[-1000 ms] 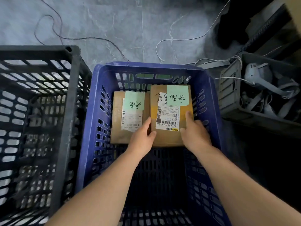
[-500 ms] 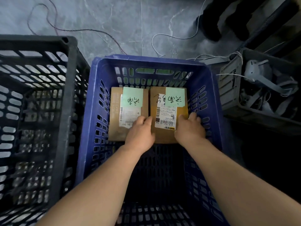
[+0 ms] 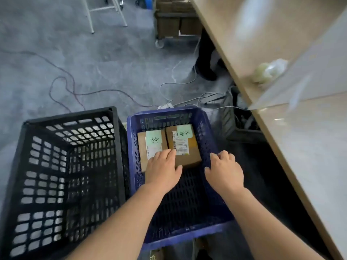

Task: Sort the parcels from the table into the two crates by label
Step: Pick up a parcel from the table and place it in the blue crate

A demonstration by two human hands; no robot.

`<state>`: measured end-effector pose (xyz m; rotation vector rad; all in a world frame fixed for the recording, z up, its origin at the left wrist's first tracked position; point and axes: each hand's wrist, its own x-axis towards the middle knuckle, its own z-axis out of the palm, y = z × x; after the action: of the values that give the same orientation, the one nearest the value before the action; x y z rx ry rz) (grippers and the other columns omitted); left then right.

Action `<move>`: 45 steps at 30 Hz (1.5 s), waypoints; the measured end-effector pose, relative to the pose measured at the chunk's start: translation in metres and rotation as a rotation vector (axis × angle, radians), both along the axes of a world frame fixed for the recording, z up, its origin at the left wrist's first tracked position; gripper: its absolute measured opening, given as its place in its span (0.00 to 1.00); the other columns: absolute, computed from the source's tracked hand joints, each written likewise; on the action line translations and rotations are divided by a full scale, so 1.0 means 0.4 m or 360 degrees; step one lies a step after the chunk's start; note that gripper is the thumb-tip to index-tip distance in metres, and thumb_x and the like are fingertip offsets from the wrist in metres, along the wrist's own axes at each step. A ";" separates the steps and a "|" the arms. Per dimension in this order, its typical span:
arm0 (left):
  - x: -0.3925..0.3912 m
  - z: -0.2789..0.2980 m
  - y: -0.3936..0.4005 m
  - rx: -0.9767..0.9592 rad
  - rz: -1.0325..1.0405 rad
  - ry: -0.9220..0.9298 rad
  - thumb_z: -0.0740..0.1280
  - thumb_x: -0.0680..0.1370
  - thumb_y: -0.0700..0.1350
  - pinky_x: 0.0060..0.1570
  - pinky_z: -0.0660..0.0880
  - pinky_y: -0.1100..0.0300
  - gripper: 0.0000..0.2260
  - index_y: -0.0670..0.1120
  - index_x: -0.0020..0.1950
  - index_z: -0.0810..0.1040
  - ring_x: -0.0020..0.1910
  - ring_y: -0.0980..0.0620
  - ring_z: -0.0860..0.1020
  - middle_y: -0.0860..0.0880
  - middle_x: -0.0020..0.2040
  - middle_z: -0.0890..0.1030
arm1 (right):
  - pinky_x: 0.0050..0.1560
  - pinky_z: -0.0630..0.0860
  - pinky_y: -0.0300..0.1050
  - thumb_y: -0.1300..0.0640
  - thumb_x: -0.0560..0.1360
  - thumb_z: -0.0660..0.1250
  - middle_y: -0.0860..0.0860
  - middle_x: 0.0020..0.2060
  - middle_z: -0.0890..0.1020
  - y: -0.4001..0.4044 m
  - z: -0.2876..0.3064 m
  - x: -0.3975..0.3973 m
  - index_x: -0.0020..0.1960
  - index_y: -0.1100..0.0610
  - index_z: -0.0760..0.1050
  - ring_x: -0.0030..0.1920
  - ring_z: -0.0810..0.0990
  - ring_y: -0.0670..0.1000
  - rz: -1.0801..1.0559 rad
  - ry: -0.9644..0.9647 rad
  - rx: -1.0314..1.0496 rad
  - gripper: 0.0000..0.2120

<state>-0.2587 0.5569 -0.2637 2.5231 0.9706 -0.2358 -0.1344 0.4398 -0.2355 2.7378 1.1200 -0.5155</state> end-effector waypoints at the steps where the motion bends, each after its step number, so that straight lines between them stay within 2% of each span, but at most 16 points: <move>1: -0.004 0.034 -0.023 -0.0001 -0.0028 -0.0026 0.55 0.82 0.56 0.72 0.58 0.52 0.27 0.48 0.78 0.54 0.74 0.49 0.58 0.50 0.76 0.60 | 0.57 0.72 0.47 0.48 0.81 0.58 0.54 0.66 0.70 -0.032 0.035 -0.014 0.68 0.54 0.68 0.66 0.68 0.56 -0.0051 -0.0011 0.0030 0.18; 6: -0.001 0.171 -0.162 -0.0040 -0.0218 -0.0198 0.55 0.81 0.56 0.71 0.60 0.52 0.27 0.49 0.78 0.55 0.74 0.50 0.59 0.51 0.76 0.61 | 0.53 0.72 0.47 0.49 0.80 0.59 0.54 0.63 0.72 -0.203 0.189 -0.069 0.64 0.55 0.72 0.64 0.70 0.56 -0.0327 -0.0112 0.0155 0.16; 12: 0.060 0.280 -0.356 -0.0026 -0.0496 -0.0368 0.57 0.80 0.58 0.69 0.62 0.54 0.28 0.49 0.78 0.56 0.72 0.51 0.63 0.51 0.74 0.64 | 0.56 0.72 0.49 0.50 0.80 0.57 0.54 0.61 0.74 -0.405 0.327 -0.074 0.62 0.56 0.73 0.61 0.72 0.57 -0.0600 -0.0267 0.0211 0.15; 19: 0.167 0.394 -0.610 0.0042 -0.0762 -0.0486 0.57 0.80 0.59 0.69 0.60 0.52 0.31 0.48 0.78 0.52 0.73 0.48 0.62 0.48 0.75 0.63 | 0.47 0.66 0.47 0.51 0.80 0.58 0.54 0.56 0.75 -0.681 0.436 -0.045 0.57 0.57 0.74 0.57 0.73 0.57 -0.0835 -0.0504 0.0263 0.13; 22: 0.211 0.443 -0.769 0.0022 -0.0891 -0.0544 0.57 0.80 0.58 0.70 0.59 0.53 0.31 0.48 0.78 0.52 0.73 0.48 0.61 0.48 0.76 0.62 | 0.52 0.71 0.47 0.49 0.80 0.57 0.54 0.57 0.76 -0.834 0.482 -0.038 0.60 0.56 0.74 0.57 0.74 0.55 -0.0944 -0.0573 0.0337 0.14; 34: 0.337 0.534 -1.344 0.0057 -0.1345 -0.0768 0.60 0.79 0.58 0.65 0.63 0.55 0.30 0.49 0.77 0.56 0.69 0.48 0.66 0.49 0.71 0.68 | 0.55 0.70 0.49 0.48 0.80 0.58 0.55 0.60 0.74 -1.404 0.544 -0.025 0.64 0.56 0.72 0.60 0.72 0.57 -0.1416 -0.0824 0.0312 0.17; 40: 0.362 0.562 -1.550 0.0034 -0.1550 -0.0795 0.59 0.79 0.59 0.69 0.60 0.53 0.30 0.49 0.78 0.56 0.72 0.49 0.63 0.49 0.74 0.65 | 0.55 0.71 0.49 0.47 0.80 0.57 0.54 0.59 0.75 -1.622 0.557 -0.058 0.62 0.55 0.72 0.60 0.73 0.56 -0.1633 -0.0892 0.0344 0.16; 45: 0.382 0.602 -1.686 -0.0063 -0.1747 -0.0878 0.57 0.80 0.60 0.68 0.63 0.52 0.29 0.50 0.78 0.56 0.71 0.50 0.65 0.49 0.74 0.67 | 0.54 0.72 0.48 0.45 0.81 0.56 0.55 0.58 0.76 -1.771 0.587 -0.095 0.61 0.55 0.74 0.59 0.74 0.55 -0.1930 -0.0929 0.0432 0.18</move>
<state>-0.1060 -0.1175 -0.0230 2.5776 -0.6548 0.1368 -0.1725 -0.2687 -0.0006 3.1501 -0.7120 0.3926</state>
